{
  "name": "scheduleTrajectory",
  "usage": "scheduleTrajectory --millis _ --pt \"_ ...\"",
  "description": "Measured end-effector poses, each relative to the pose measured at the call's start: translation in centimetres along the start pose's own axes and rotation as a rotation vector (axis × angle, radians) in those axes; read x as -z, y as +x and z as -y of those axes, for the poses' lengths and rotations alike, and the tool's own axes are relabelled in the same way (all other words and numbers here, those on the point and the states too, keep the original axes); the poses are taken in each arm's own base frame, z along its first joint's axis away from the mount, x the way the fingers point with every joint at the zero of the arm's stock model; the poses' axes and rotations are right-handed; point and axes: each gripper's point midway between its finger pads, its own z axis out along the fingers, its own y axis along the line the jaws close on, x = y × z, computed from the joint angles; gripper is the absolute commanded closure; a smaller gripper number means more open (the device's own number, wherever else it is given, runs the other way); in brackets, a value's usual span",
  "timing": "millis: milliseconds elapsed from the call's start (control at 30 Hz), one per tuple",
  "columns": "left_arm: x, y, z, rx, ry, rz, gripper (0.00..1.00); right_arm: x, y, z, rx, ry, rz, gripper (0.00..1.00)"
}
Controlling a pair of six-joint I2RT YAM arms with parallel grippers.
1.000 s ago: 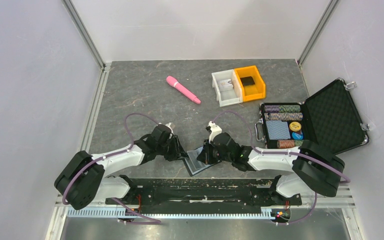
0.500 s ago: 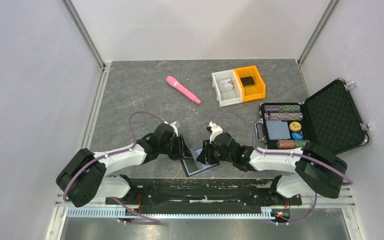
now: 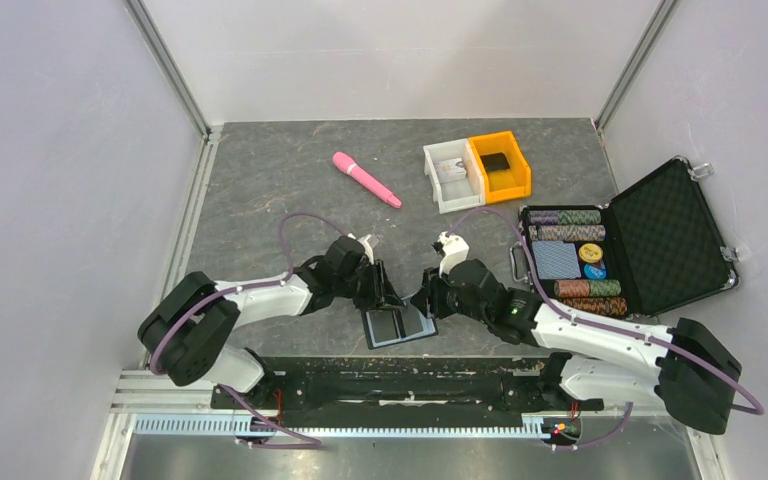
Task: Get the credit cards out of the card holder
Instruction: Remove the credit card from the card holder.
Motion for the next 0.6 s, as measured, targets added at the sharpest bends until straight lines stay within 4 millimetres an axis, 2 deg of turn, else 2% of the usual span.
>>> scheduleTrajectory --millis 233,467,600 --pt "-0.1 0.0 -0.3 0.004 -0.015 0.0 0.59 0.1 0.4 0.0 0.022 -0.009 -0.02 0.73" --pt "0.9 -0.6 -0.8 0.005 -0.055 0.057 0.57 -1.3 2.2 0.3 0.029 -0.012 -0.088 0.77" --pt "1.2 -0.2 -1.4 0.01 -0.066 0.066 0.56 -2.3 3.1 0.9 0.022 -0.006 -0.122 0.78"
